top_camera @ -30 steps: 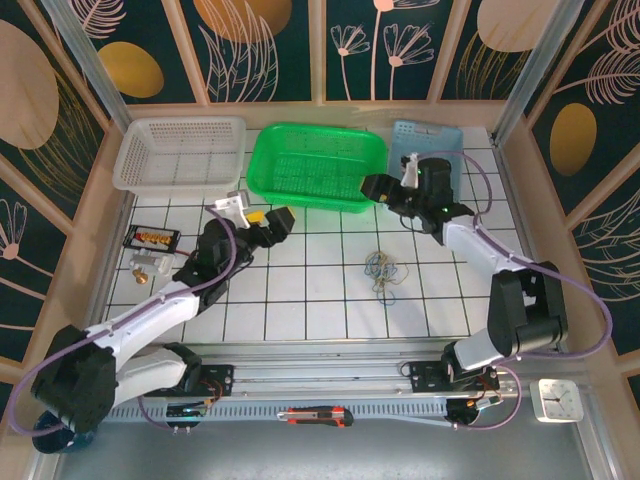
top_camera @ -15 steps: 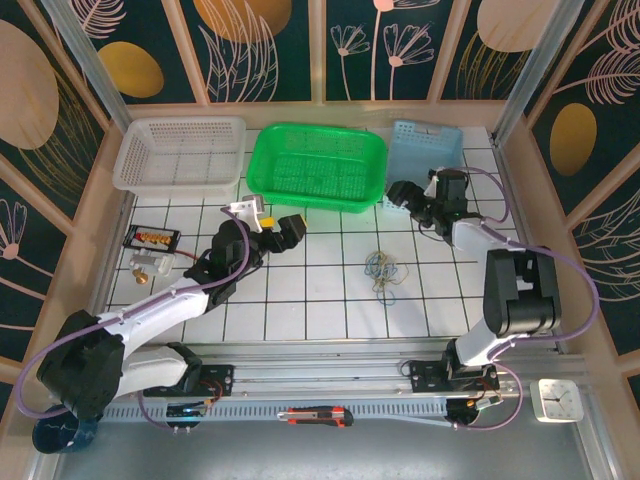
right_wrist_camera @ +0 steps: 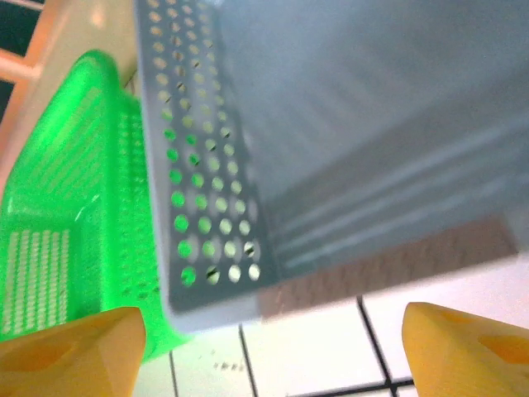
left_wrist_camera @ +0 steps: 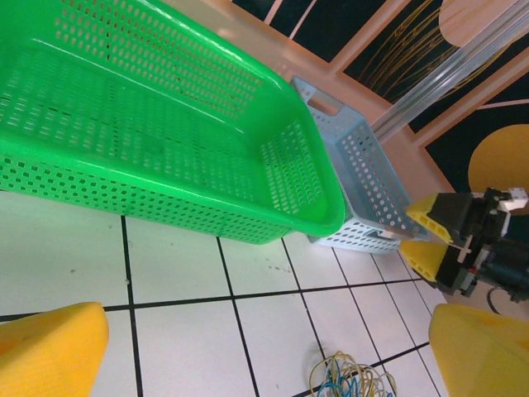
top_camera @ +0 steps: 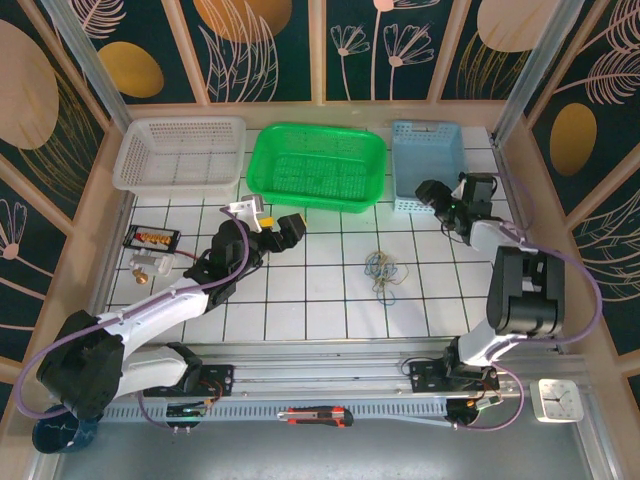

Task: Untangle the cables

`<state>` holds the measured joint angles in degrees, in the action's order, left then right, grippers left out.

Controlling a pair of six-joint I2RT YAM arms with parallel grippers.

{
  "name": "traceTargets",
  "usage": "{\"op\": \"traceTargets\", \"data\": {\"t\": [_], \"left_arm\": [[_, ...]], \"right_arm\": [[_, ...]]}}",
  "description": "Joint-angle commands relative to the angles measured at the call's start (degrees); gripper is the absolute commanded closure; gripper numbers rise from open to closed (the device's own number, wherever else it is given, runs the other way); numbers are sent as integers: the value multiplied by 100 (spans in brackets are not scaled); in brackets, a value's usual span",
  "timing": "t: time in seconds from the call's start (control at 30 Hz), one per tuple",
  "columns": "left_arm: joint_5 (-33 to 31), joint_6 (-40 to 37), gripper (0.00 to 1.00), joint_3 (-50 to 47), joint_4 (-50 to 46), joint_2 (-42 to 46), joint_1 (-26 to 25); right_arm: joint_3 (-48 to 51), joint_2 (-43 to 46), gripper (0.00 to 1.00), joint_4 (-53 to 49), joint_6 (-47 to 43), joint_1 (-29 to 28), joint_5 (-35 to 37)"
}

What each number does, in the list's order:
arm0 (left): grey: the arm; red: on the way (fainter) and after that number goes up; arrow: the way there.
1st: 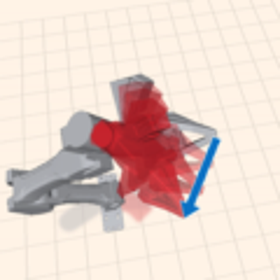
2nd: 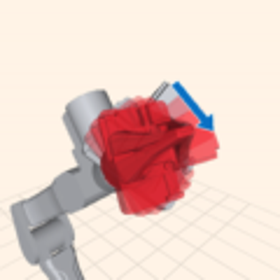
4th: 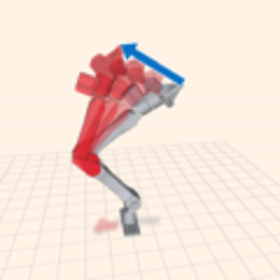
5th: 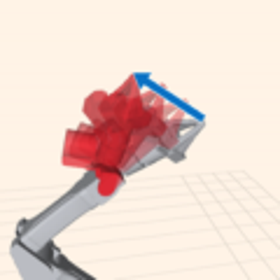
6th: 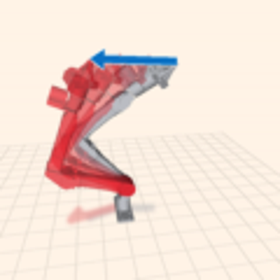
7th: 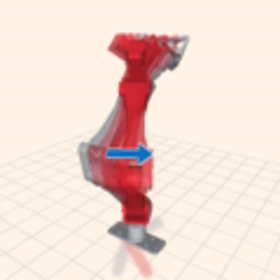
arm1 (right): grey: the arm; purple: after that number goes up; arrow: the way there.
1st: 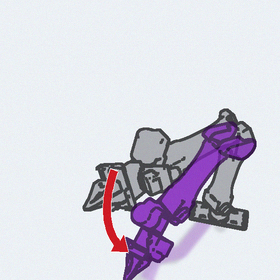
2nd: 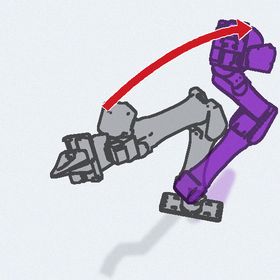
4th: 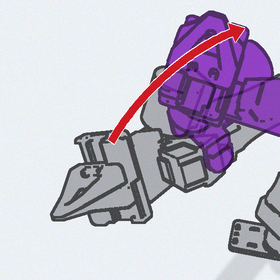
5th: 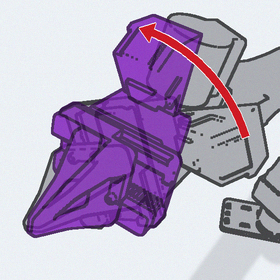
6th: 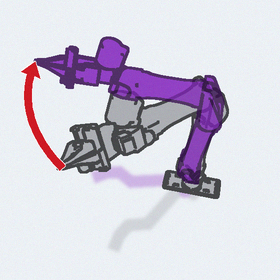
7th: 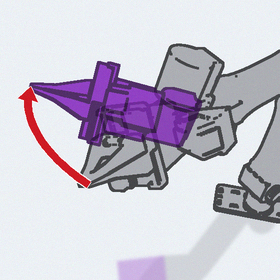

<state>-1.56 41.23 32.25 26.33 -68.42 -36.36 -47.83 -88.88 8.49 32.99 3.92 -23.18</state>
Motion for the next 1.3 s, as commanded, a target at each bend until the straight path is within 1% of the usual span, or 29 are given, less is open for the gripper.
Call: {"op": "traceTargets", "data": {"t": [0.0,0.1,0.17,0.23,0.3,0.43,0.6,0.83,0.93,1.1,1.17,1.27], "left_arm": [[29,109,1,8,50,-68,-21],[99,151,1,26,89,-118,-25],[126,188,1,27,133,-153,-25],[155,232,1,41,184,-195,-28],[220,279,1,52,231,-247,-31],[303,311,1,107,235,-311,-35],[326,315,1,124,239,-304,-35],[321,327,1,109,233,-261,-35],[313,338,1,89,233,-218,-29],[304,342,1,57,227,-163,-29],[289,347,1,65,232,-163,-29],[292,343,1,49,243,-171,-34]], "right_arm": [[485,811,20,-190,-48,-175,-69],[954,1454,23,-518,-43,-360,274],[1241,1852,28,-798,-17,-494,597],[1501,2257,32,-1136,70,-681,1153],[1718,2566,36,-1367,125,-816,1498],[2031,2897,44,-1676,137,-934,1650],[2198,2888,45,-1764,80,-1207,1571],[2296,2483,56,-1534,150,-1680,1541],[2322,2298,57,-1450,171,-1782,1635],[2390,2099,63,-1351,158,-1877,1838],[2410,2047,68,-1307,158,-1885,1886],[2395,2015,83,-1211,79,-1886,1905]]}}
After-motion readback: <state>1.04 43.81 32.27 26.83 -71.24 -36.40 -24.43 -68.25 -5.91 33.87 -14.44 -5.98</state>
